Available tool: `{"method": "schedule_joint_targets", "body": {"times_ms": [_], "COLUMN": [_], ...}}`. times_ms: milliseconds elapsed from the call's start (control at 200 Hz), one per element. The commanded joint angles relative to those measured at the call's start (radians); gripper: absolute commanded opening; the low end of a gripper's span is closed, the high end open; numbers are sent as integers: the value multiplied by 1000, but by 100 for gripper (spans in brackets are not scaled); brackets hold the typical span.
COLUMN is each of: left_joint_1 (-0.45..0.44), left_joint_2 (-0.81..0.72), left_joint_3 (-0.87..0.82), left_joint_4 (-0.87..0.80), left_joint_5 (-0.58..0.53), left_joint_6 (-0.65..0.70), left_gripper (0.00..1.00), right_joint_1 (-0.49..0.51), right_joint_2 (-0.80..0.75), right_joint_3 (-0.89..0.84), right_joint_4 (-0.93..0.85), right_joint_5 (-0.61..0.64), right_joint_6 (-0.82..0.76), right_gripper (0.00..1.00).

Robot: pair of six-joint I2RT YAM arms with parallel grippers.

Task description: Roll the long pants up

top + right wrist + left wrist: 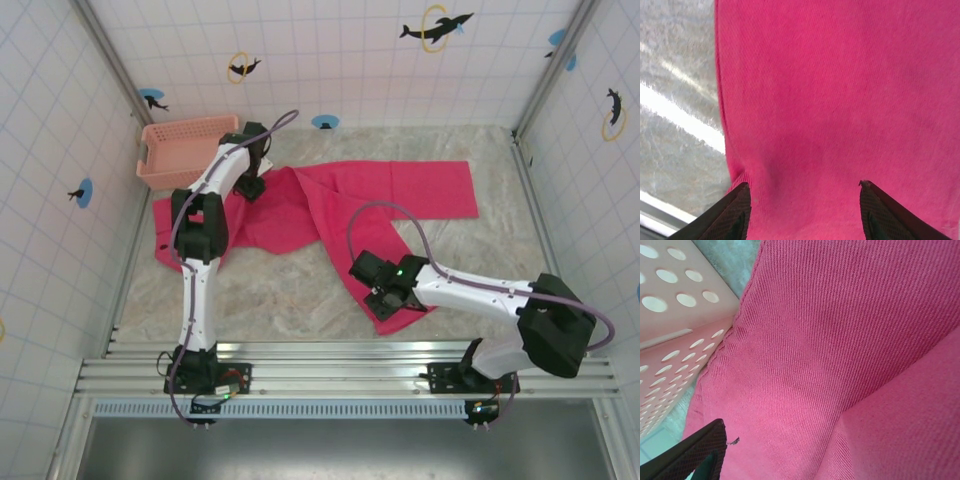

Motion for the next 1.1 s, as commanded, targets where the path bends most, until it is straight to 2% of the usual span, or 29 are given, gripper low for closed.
{"method": "schedule_joint_targets", "body": {"times_ms": [0,365,631,756,806,876,926,1006,1096], "left_joint_1": [8,9,9,8,9,10,8,9,11], "left_joint_2": [-19,-31,-31,-31,-31,-32,-71,-84,-88], "left_joint_3": [12,2,-6,-6,-8,-9,-12,-26,-25], "left_joint_4": [-11,-7,-5,-5,-5,-4,-4,9,12], "left_joint_5": [15,10,12,15,18,21,21,24,24], "left_joint_6": [-18,-14,-14,-13,-14,-13,-11,-6,-4], "left_gripper": [81,82,82,82,82,82,83,83,83], "right_joint_1": [39,124,157,165,168,168,168,165,135], "right_joint_2": [-66,-101,2,82,114,141,136,79,-34], "right_joint_3": [-23,-79,-94,-73,-60,-40,-21,20,81], "right_joint_4": [-25,19,49,42,39,7,-23,-105,-192], "right_joint_5": [1,-53,-61,-40,-20,45,99,217,355], "right_joint_6": [77,176,200,200,197,210,219,245,255], "right_gripper": [61,56,54,50,45,31,25,14,8]}}
